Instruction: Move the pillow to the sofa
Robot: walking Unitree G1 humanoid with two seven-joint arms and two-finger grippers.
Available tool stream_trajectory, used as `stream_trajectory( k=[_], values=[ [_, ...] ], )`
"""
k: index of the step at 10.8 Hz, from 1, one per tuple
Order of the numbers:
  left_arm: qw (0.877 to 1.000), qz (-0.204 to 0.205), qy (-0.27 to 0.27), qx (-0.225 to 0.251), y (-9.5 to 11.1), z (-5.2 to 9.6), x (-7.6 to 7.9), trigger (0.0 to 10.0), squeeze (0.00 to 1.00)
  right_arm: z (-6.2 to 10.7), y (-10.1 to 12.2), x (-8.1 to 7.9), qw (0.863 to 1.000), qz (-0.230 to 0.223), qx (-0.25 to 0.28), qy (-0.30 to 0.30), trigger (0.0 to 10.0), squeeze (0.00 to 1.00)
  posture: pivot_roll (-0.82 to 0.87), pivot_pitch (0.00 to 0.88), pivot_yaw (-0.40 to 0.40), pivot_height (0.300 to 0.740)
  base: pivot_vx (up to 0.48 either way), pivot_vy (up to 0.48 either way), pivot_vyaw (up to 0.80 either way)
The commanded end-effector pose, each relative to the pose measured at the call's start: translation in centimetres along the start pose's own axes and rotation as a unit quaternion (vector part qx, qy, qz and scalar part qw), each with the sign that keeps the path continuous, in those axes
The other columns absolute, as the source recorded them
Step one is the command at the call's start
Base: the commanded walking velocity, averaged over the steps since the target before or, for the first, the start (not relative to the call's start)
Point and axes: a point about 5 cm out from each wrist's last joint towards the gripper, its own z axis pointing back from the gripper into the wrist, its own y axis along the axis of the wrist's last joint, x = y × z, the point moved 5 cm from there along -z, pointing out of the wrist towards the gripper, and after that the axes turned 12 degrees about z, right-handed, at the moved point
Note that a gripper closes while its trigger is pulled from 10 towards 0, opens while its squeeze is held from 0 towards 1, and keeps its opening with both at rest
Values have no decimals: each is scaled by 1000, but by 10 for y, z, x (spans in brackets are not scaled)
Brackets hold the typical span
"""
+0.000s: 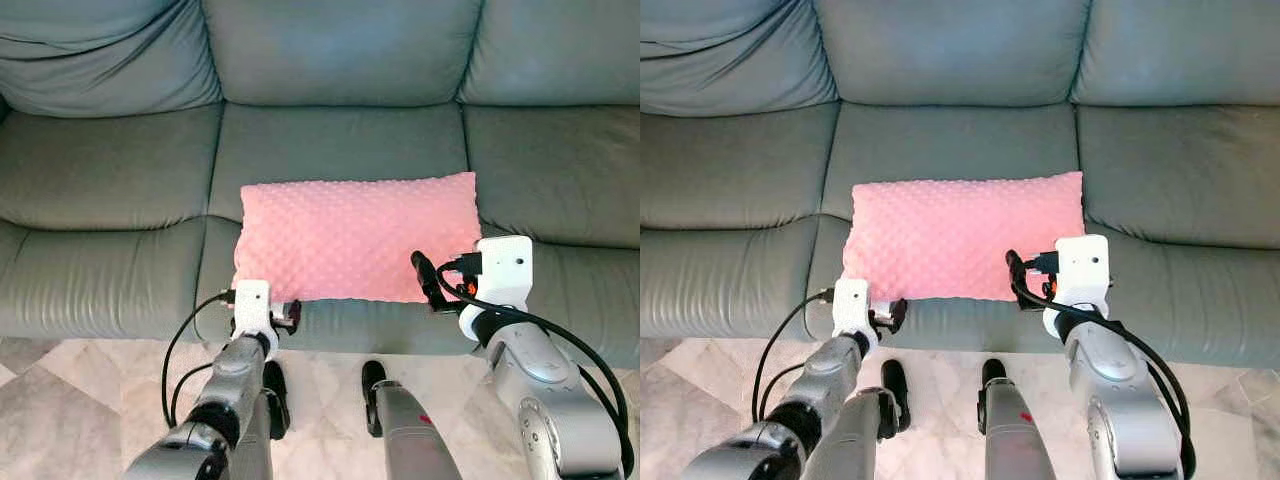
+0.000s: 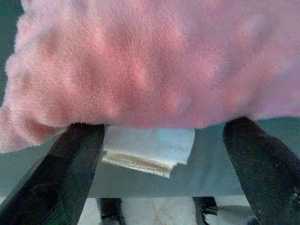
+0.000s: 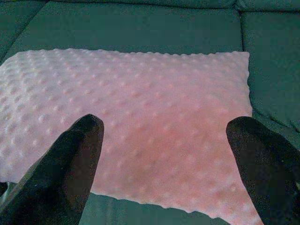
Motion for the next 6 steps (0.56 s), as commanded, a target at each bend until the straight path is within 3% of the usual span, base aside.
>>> stream_trajectory(
  k=[1,4,6],
  values=[
    [1000,9,2,-29,-25,12,-14,10000,0,3,-12,-4,1000,-4,-18,9,10000,0,-274,495,83,740,0,0,0],
    [999,-7,-31,-20,-22,32,-36,10000,0,0,-20,-8,999,-1,-29,21,10000,0,-249,450,83,740,0,0,0],
    [998,-28,-49,-4,-5,54,-47,10000,0,-7,-30,-17,998,1,-45,40,10000,0,-216,381,82,740,0,0,0]
  ],
)
